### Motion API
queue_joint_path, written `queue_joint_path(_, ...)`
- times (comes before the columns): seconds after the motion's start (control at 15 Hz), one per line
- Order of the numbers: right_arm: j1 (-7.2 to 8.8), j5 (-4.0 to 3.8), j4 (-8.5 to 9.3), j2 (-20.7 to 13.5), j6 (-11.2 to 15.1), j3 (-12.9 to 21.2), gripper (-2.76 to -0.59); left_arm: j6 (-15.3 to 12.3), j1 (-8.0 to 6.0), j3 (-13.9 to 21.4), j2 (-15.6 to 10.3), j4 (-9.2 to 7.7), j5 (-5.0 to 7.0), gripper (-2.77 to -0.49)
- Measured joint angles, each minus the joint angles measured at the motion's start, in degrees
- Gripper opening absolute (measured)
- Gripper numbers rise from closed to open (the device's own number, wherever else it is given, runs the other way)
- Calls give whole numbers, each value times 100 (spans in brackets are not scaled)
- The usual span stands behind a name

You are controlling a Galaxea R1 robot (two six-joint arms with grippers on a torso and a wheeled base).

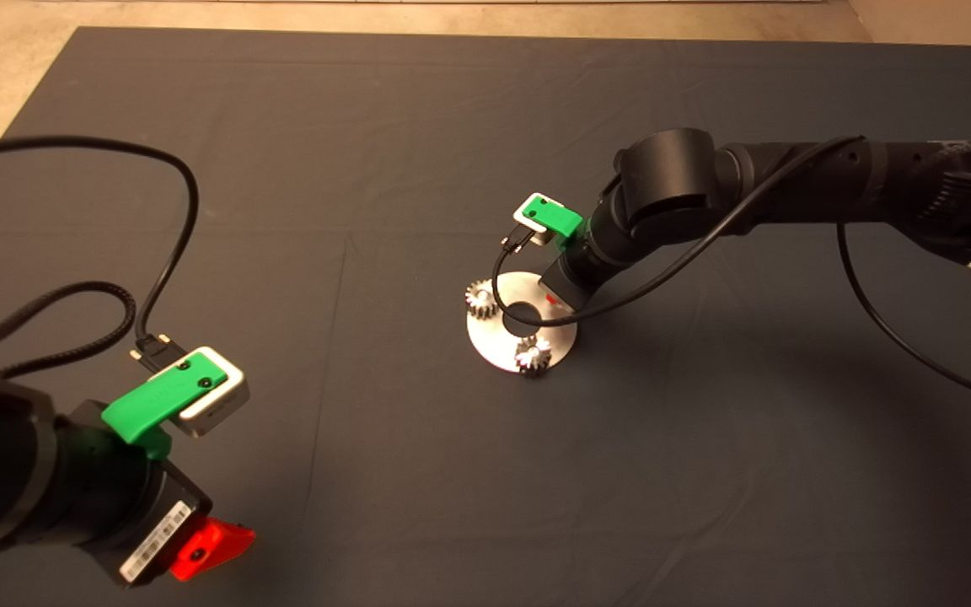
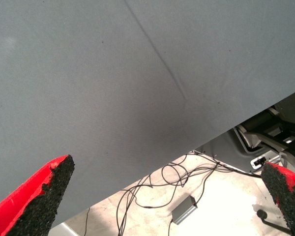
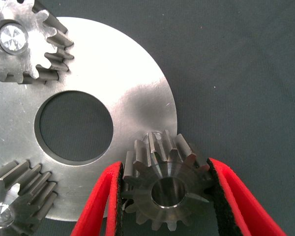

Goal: Install three planetary gears onto the carrier pins

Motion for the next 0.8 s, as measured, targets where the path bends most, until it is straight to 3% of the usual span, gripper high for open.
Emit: queue_joint_path(0.8, 0, -10, -7, 34, -2, -57, -241, 45, -28, 0, 0, -37, 1, -49)
